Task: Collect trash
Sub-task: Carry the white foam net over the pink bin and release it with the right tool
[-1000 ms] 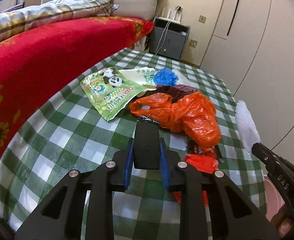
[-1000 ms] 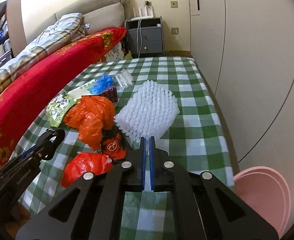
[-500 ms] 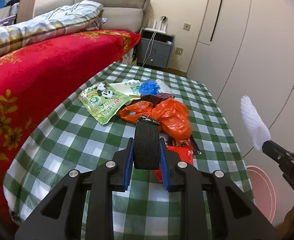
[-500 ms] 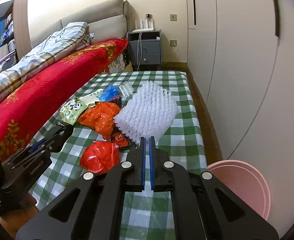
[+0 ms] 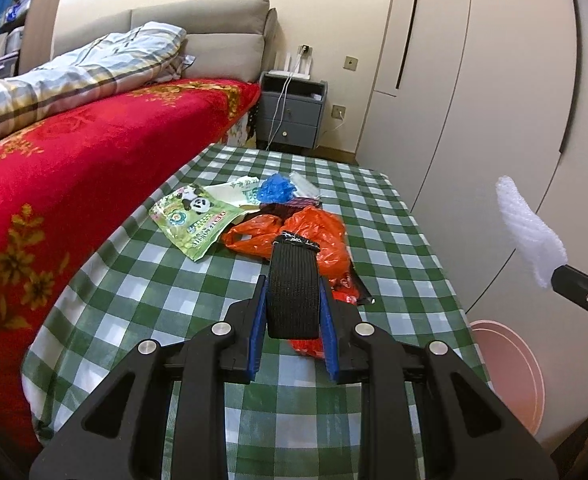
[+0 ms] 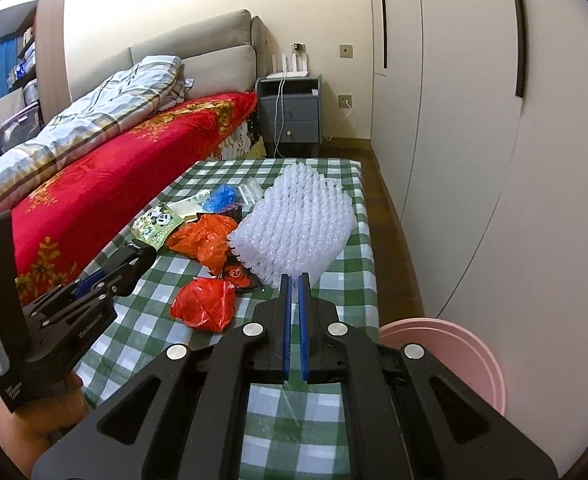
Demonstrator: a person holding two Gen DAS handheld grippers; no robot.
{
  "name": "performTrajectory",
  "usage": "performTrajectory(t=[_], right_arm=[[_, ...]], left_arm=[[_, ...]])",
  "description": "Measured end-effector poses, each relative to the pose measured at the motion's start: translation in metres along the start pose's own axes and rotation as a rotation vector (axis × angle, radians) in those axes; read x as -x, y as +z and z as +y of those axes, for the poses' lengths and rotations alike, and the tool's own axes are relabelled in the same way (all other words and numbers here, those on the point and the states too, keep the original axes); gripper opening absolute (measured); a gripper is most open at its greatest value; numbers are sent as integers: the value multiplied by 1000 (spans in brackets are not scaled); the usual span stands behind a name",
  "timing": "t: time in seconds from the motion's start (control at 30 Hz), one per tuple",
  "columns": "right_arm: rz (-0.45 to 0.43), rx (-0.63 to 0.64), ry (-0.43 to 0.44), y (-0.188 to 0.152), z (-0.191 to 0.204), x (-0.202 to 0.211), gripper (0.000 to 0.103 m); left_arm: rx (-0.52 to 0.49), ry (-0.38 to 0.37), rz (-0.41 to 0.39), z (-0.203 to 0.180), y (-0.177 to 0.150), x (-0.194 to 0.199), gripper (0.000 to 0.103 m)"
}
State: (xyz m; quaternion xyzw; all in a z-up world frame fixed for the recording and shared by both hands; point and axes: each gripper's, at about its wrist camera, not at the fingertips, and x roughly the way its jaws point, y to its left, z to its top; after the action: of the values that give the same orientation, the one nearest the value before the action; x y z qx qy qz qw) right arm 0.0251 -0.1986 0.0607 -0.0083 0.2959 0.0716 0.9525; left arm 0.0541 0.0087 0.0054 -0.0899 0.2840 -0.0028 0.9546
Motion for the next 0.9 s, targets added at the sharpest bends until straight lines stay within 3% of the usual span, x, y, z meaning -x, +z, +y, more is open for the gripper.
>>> performTrajectory(t=[0.43, 0.9], right_arm=[[-16, -22, -20, -16, -21, 29, 4], [-23, -92, -118, -26, -62, 33, 4]], left_arm=[[-35, -32, -14, -17, -4, 11, 24], [-87, -95, -8, -45, -13, 8, 24]])
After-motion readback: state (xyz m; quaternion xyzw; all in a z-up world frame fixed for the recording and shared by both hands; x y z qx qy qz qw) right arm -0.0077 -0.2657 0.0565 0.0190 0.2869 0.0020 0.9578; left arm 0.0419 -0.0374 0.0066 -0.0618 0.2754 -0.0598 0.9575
